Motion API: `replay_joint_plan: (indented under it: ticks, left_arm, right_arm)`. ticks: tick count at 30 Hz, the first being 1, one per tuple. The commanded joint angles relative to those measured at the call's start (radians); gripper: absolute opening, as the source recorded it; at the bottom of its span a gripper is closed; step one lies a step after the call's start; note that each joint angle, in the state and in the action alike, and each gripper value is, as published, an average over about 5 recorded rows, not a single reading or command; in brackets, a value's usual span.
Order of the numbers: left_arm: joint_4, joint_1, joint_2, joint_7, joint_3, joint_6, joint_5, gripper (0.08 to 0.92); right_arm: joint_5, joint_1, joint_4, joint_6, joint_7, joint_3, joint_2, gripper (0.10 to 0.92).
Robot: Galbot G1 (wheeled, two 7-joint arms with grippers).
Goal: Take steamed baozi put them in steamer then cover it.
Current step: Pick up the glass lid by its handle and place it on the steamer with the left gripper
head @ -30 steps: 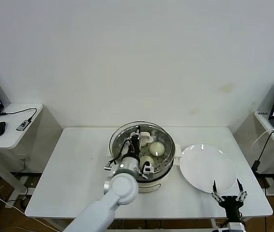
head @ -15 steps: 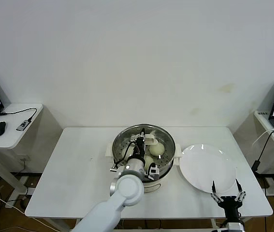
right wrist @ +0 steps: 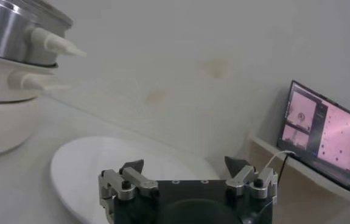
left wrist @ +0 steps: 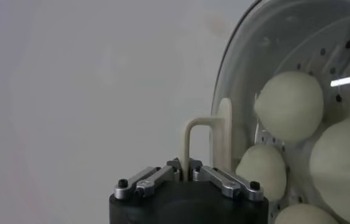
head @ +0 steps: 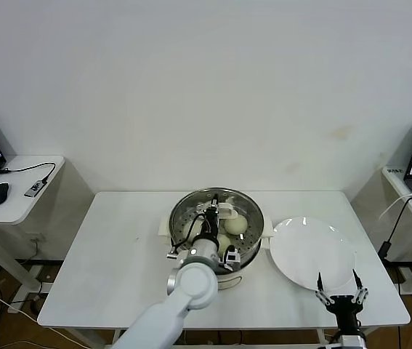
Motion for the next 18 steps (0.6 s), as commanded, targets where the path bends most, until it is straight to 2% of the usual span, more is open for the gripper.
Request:
replay_joint_plan:
  ticks: [1,18]
  left_arm:
    - [0.01,0.001,-0.003,-0.001,-0.007,-0.004,0.007,0.142]
    - [0.006,0.027,-0.015,-0.022,-0.021,-0.005,0.01,0.148]
  right_arm:
    - [-0.002,0.0,0.0,0.001,0.0,-0.002,0.0,0.823]
    - [-0.008,-0.001,0.002,0.0,0.0,-0.009,0.001,0.823]
